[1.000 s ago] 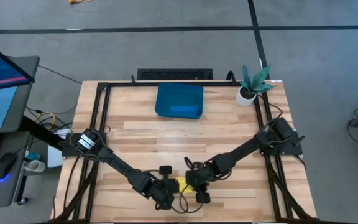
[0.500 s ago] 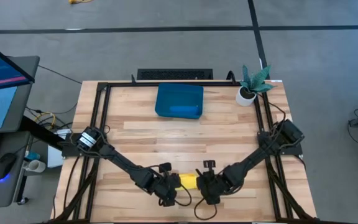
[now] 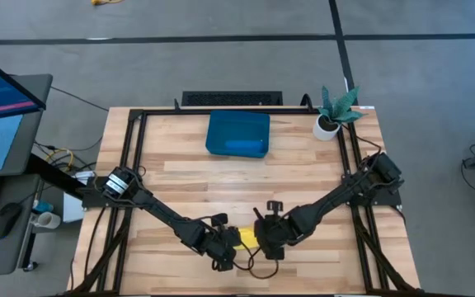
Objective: Roll microfiber towels into tight, uniform cylinder then place into a basket
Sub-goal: Put the rolled yellow microfiber cloth into the blue bin
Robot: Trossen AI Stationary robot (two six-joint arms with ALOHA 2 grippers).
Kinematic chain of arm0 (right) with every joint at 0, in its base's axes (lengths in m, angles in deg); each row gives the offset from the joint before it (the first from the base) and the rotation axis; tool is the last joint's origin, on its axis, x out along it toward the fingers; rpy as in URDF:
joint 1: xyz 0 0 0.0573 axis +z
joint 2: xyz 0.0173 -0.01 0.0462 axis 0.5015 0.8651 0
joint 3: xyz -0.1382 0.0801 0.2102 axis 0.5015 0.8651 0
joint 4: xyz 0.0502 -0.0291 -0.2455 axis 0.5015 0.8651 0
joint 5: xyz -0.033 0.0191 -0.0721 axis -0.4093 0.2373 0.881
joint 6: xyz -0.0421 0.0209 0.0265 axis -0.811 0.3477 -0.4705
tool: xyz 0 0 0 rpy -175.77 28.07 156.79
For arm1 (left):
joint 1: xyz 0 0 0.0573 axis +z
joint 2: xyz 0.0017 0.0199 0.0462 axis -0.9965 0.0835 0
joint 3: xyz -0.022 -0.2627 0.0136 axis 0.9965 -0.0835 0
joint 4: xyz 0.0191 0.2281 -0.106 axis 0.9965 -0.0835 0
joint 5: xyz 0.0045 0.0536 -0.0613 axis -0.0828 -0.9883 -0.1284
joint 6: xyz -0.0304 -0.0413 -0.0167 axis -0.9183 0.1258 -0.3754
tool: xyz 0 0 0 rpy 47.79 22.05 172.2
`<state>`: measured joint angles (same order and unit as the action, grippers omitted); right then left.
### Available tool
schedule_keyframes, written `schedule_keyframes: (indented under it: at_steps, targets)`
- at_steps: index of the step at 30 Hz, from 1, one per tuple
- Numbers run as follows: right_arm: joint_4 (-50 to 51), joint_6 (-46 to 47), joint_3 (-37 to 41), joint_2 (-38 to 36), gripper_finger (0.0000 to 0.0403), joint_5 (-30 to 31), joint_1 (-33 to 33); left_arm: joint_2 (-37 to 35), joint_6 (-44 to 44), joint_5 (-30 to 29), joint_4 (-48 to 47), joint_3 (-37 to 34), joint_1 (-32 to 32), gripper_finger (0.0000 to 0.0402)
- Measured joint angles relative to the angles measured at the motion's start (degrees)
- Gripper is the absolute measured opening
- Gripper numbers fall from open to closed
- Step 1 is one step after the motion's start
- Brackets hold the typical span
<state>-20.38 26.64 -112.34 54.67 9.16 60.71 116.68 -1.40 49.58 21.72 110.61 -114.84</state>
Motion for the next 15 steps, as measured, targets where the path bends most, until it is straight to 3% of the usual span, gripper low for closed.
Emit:
schedule_keyframes:
  at_steps: [5,15]
  targets:
    - [-7.6,-5.6,0.0,0.7,0.0153,-6.6,0.2,0.0,0.2,0.2,0.0,0.0,0.1,0.0017]
    - [-18.4,-9.5,6.4,0.7,0.0234,-6.2,-0.3,0.0,0.4,0.9,0.0,0.0,0.2,0.0018]
